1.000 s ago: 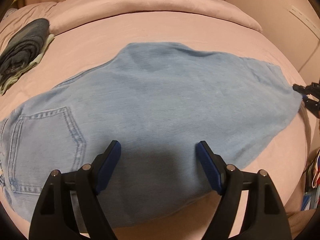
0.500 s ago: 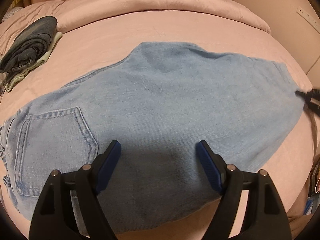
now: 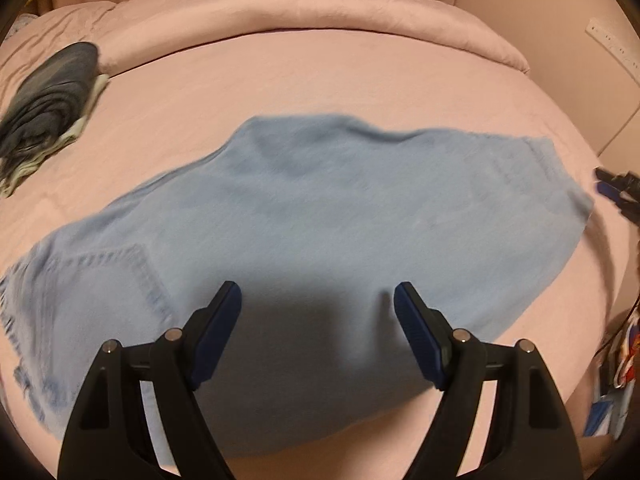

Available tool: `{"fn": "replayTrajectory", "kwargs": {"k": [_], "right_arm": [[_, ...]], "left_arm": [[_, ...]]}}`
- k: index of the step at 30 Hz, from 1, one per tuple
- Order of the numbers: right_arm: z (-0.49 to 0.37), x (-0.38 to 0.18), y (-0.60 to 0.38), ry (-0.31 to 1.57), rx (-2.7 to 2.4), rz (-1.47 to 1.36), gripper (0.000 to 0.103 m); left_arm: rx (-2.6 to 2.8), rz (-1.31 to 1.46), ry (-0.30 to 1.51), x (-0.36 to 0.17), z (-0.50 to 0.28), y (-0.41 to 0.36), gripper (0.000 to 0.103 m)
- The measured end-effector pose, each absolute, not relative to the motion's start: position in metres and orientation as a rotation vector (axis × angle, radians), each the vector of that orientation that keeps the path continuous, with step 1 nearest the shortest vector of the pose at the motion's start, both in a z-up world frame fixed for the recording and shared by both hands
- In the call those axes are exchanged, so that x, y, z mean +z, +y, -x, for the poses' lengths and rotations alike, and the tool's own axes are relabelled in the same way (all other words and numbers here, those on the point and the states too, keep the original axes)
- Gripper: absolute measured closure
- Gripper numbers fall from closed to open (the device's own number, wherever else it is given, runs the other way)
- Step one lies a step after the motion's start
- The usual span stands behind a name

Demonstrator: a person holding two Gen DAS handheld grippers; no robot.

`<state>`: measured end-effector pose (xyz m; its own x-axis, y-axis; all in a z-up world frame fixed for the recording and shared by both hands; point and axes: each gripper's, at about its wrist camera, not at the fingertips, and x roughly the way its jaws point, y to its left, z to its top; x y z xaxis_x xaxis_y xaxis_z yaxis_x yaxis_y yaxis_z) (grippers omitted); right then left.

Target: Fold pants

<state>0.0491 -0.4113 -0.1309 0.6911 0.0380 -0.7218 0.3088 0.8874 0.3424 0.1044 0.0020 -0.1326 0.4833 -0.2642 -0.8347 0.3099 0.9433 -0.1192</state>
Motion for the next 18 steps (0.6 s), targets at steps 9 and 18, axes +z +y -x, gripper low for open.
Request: {"fn": "replayTrajectory", "kwargs": {"k": [9,18], "right_arm": [[-0.148,-0.163,-0.308,0.945,0.119,-0.221,0.071],[-0.192,-0.179,-0.338,0.977,0.065,-0.267,0.097]], "left_arm": [[-0.441,0.077,1.038,-0.134,-0.178,-0.065,0.03],[-0.358,-0.056,1.027,-0.149,-0.222,-0.105,0.021]]}}
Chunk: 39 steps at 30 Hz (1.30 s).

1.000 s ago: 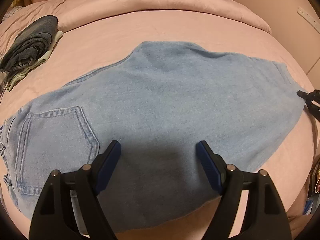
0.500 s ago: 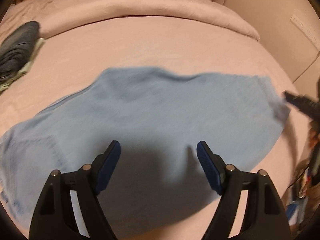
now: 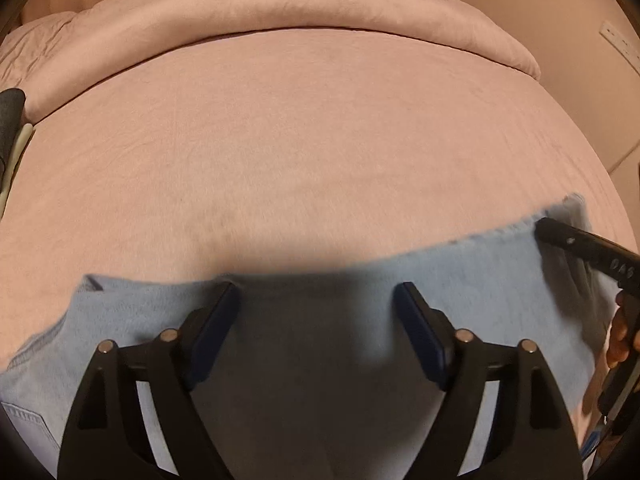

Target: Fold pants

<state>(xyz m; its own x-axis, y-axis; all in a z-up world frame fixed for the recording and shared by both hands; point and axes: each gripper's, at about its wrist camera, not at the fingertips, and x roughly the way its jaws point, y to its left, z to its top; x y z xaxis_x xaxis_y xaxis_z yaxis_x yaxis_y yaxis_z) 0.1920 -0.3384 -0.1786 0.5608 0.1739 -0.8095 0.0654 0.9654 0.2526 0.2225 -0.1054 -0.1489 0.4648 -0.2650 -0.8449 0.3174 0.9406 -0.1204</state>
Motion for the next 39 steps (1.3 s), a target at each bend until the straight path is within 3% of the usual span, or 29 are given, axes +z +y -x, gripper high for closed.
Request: {"fn": "replayTrajectory", "kwargs": {"k": [2,5,10,15,18,20,26,29,34,36,39], "right_arm": [[-0.186,-0.176,-0.355,0.948,0.03,-0.33,0.097],[-0.17,-0.166,-0.382,0.907,-0.012,-0.432,0.096],[-0.116,-0.145,-0.385,0.892,0.019,-0.347,0.085],[-0.066,-0.178,-0.372,1.015,0.033,-0.252,0.083],[-0.036,-0.173,-0.378,0.976,0.063,-0.307,0.082],[-0.021,-0.171,-0.391,0.989,0.034,-0.385,0.065],[0.002,-0.18,-0.432,0.897,-0.044,-0.702,0.06],[-0.004,-0.191,-0.437,0.851,-0.072,-0.786,0.06],[-0.023,-0.193,-0.44,0.788,-0.135,-0.895,0.062],[-0.025,-0.184,-0.44,0.776,-0.163,-0.872,0.082],[-0.03,-0.169,-0.428,0.75,-0.167,-0.814,0.088]], "left_arm": [[-0.345,-0.031,1.02,-0.146,-0.226,-0.103,0.022],[-0.309,0.042,1.007,-0.134,-0.226,-0.081,0.032],[-0.318,0.054,0.972,-0.121,-0.192,-0.044,0.031],[-0.277,0.018,1.028,-0.152,-0.151,-0.015,0.029],[-0.269,-0.014,0.99,-0.153,-0.12,-0.002,0.025],[-0.262,-0.002,0.994,-0.153,-0.103,0.01,0.024],[-0.309,0.253,1.027,-0.148,-0.09,0.036,0.024],[-0.374,0.457,1.039,-0.146,-0.089,0.04,0.024],[-0.354,0.456,1.067,-0.151,-0.091,0.026,0.024],[-0.362,0.478,1.066,-0.151,-0.09,0.024,0.024],[-0.402,0.548,1.08,-0.151,-0.094,0.022,0.024]]}}
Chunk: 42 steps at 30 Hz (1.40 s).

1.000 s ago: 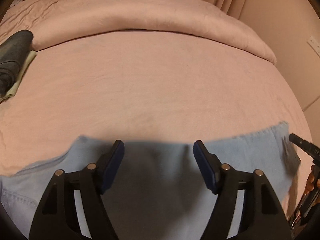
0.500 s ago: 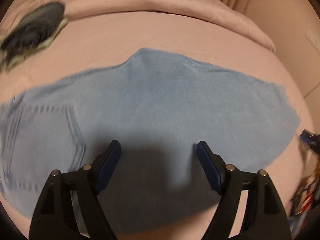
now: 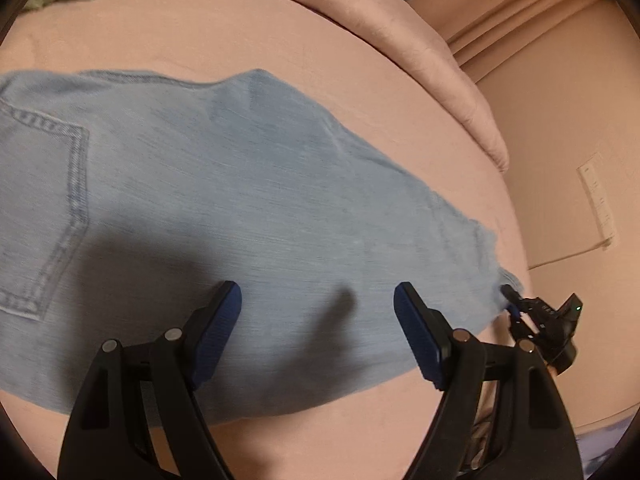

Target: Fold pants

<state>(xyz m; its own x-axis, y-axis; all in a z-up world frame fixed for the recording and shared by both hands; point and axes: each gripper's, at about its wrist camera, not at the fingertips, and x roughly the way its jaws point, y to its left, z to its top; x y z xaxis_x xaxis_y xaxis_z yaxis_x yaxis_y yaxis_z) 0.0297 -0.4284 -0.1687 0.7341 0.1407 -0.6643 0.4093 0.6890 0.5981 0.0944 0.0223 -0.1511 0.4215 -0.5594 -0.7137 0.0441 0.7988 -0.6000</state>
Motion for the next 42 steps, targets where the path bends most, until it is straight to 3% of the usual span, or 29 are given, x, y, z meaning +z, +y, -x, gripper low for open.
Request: {"fn": "replayTrajectory", "kwargs": {"k": [7,11,16,17,18,19,20,21,24,29,37,40,42], "right_arm": [[-0.038,-0.095,-0.309,0.646,0.064,-0.341,0.088],[-0.035,-0.095,-0.246,0.664,0.181,-0.193,0.088],[-0.029,-0.108,-0.189,0.696,0.294,-0.034,0.088],[-0.026,-0.11,-0.179,0.706,0.314,-0.007,0.088],[-0.027,-0.113,-0.17,0.714,0.329,0.016,0.088],[-0.024,-0.114,-0.162,0.719,0.345,0.039,0.088],[-0.023,-0.115,-0.155,0.724,0.359,0.061,0.088],[-0.021,-0.116,-0.15,0.724,0.363,0.077,0.088],[-0.025,-0.115,-0.129,0.725,0.392,0.106,0.088],[-0.028,-0.108,-0.093,0.713,0.483,0.125,0.088],[-0.04,-0.15,-0.06,0.846,0.549,0.16,0.087],[-0.045,-0.158,-0.067,0.931,0.602,0.11,0.067],[-0.041,-0.15,-0.079,0.954,0.635,0.078,0.061]], "left_arm": [[-0.619,0.733,1.048,-0.129,-0.1,-0.005,0.024],[-0.756,0.797,1.034,-0.117,-0.109,-0.038,0.017],[-0.785,0.876,1.096,-0.133,-0.126,-0.052,0.018],[-0.778,0.892,1.103,-0.137,-0.129,-0.05,0.022],[-0.768,0.901,1.104,-0.14,-0.131,-0.046,0.041],[-0.76,0.893,1.111,-0.143,-0.133,-0.042,0.054],[-0.739,0.879,1.12,-0.146,-0.135,-0.036,0.077],[-0.723,0.88,1.112,-0.147,-0.136,-0.03,0.086],[-0.68,0.877,1.046,-0.138,-0.13,-0.005,0.095],[-0.588,0.817,0.985,-0.122,-0.127,0.038,0.096],[-0.381,0.741,1.061,-0.162,-0.126,0.078,0.091],[-0.369,0.742,1.061,-0.161,-0.123,0.084,0.086],[-0.328,0.676,1.037,-0.147,-0.119,0.087,0.073]]}}
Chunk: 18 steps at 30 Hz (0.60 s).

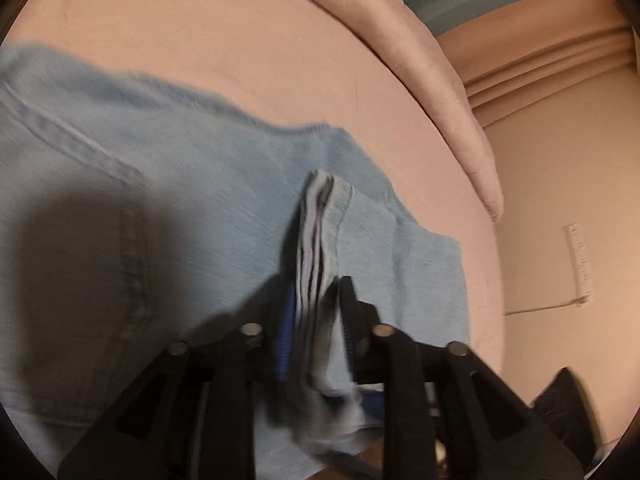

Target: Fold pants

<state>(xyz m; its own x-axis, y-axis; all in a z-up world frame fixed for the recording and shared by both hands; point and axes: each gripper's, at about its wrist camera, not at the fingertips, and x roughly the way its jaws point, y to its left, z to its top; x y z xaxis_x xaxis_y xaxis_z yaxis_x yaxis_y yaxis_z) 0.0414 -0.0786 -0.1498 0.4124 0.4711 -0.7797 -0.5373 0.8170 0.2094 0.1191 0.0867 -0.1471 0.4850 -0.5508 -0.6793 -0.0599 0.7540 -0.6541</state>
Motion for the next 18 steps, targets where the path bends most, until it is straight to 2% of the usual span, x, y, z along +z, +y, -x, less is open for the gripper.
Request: {"fn": "replayTrajectory", "kwargs": {"k": [2,7,9,11,15,18], "right_arm": [[-0.035,-0.13,-0.101,0.934,0.673,0.023,0.061],[-0.041,-0.082,-0.177,0.815,0.572,-0.085,0.061],[-0.058,-0.078,-0.2,0.82,0.459,-0.064,0.065],[-0.084,-0.083,-0.216,0.855,0.403,-0.065,0.079],[-0.127,-0.104,-0.226,0.944,0.337,-0.073,0.08],[-0.146,-0.137,-0.226,1.089,0.287,-0.04,0.09]], "left_arm": [[-0.309,0.622,1.001,-0.137,-0.112,0.088,0.07],[-0.372,0.53,0.943,-0.123,-0.093,0.08,0.069],[-0.432,0.498,0.952,-0.126,-0.09,0.068,0.069],[-0.474,0.435,0.975,-0.13,-0.087,0.046,0.069],[-0.496,0.349,1.046,-0.148,-0.085,0.021,0.069],[-0.498,0.352,1.058,-0.161,-0.083,0.023,0.071]]}}
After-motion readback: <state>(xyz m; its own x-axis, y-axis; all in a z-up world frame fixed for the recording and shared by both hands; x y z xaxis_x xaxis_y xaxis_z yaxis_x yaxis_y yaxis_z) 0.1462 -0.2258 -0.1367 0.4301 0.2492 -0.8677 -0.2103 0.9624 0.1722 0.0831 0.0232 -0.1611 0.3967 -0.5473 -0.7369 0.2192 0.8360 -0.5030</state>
